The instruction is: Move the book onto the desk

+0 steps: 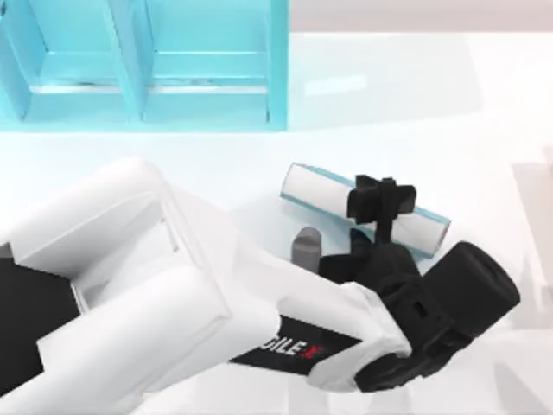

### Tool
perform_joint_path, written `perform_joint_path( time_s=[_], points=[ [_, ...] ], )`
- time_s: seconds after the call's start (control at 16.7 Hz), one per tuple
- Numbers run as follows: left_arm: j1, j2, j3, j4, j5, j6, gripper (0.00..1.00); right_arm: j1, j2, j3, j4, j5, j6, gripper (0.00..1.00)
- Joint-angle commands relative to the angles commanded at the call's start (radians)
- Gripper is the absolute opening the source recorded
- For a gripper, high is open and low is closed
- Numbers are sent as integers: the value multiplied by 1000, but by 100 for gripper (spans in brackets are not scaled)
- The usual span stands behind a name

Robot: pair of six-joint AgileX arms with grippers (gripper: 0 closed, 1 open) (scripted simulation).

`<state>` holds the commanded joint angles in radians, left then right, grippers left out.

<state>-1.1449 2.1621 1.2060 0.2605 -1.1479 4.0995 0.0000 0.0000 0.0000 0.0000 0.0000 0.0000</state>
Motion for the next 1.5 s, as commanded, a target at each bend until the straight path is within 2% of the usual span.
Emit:
perform_joint_path(
  time_s=[0.6,0.78,1.02,1.5],
  points=[
    [-2,1,-2,-3,0,-2,100,0,0,0,0,0,0,100],
    [-37,2,14,-63,-14,-61,100,0,0,0,0,0,0,100],
    [-114,5,49,-284,-46,-263,100,0,0,0,0,0,0,100],
    [-268,3,112,-983,-103,-879,100,0,0,0,0,0,0,100]
  ],
)
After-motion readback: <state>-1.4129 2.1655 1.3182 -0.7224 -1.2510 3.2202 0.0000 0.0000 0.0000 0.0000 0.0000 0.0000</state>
